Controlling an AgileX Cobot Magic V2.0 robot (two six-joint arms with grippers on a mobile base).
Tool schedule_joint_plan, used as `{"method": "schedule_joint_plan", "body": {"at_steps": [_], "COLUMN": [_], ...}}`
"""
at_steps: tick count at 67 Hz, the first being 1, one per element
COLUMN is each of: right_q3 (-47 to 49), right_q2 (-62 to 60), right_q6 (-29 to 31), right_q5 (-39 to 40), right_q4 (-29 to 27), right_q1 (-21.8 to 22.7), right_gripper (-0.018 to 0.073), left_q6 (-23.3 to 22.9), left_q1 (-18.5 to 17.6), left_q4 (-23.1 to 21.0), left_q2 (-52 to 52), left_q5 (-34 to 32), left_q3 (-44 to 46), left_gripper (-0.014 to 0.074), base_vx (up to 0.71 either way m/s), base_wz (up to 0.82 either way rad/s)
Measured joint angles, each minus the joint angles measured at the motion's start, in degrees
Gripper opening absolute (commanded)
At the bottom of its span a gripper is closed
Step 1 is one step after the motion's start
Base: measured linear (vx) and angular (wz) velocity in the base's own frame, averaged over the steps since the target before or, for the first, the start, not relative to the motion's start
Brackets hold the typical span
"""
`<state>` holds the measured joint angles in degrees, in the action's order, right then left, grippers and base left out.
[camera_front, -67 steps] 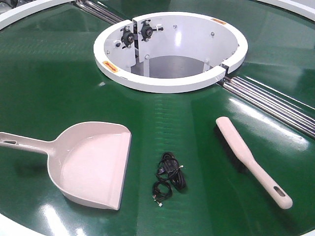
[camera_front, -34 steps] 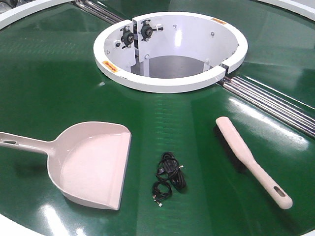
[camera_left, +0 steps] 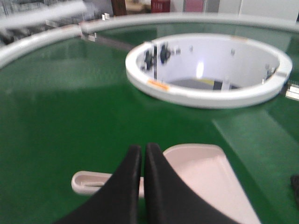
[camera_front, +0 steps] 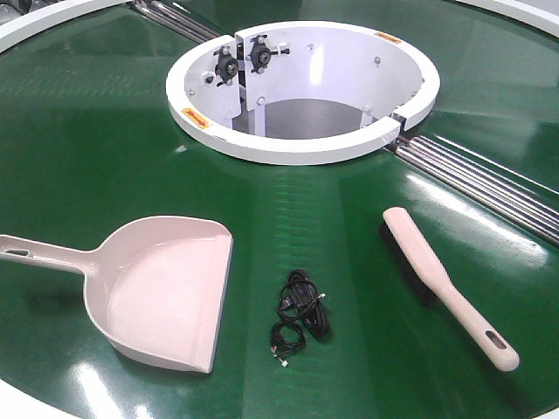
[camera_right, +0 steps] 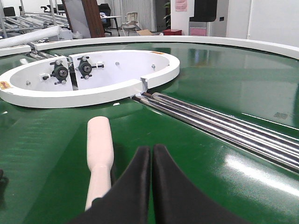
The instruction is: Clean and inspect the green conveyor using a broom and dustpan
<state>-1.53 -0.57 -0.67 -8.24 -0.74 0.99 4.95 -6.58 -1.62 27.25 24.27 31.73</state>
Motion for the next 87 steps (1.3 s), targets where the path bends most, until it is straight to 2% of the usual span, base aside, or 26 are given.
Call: {"method": "schedule_joint_plan", "body": {"at_steps": [15, 26, 35, 44, 54, 67, 72, 79, 87], "right_q3": [0.0, 0.0, 0.0, 0.0, 0.0, 0.0, 0.0, 0.0, 0.0], "right_q2": [0.0, 0.0, 0.0, 0.0, 0.0, 0.0, 0.0, 0.0, 0.0], "right_q6": [0.0, 0.0, 0.0, 0.0, 0.0, 0.0, 0.0, 0.0, 0.0], "right_q5": [0.0, 0.0, 0.0, 0.0, 0.0, 0.0, 0.0, 0.05, 0.05], "right_q4": [0.0, 0.0, 0.0, 0.0, 0.0, 0.0, 0.0, 0.0, 0.0], "right_q1": [0.0, 0.0, 0.0, 0.0, 0.0, 0.0, 0.0, 0.0, 0.0], "right_gripper": [-0.0009, -0.0009, -0.0009, -0.0009, -0.0009, -0.0009, -0.0009, -0.0009, -0.0009], "left_q6": [0.0, 0.0, 0.24, 0.43, 0.43, 0.22, 0.18, 1.59, 6.26], "left_q1": [0.0, 0.0, 0.0, 0.0, 0.0, 0.0, 0.0, 0.0, 0.0], "left_q4": [0.0, 0.0, 0.01, 0.01, 0.01, -1.39, -1.44, -0.73, -0.32], "left_q2": [4.58, 6.16, 6.23, 6.23, 6.23, 6.23, 6.46, 8.94, 14.67], "left_q5": [1.06, 0.65, -0.22, -0.98, -1.09, -1.2, 0.85, 7.61, 18.99], "left_q3": [0.0, 0.0, 0.0, 0.0, 0.0, 0.06, 1.12, 5.95, 14.55], "left_gripper": [0.0, 0.0071, 0.0224, 0.0442, 0.0564, 0.0556, 0.054, 0.0521, 0.0512], "base_vx": [0.0, 0.0, 0.0, 0.0, 0.0, 0.0, 0.0, 0.0, 0.0], "base_wz": [0.0, 0.0, 0.0, 0.0, 0.0, 0.0, 0.0, 0.0, 0.0]}}
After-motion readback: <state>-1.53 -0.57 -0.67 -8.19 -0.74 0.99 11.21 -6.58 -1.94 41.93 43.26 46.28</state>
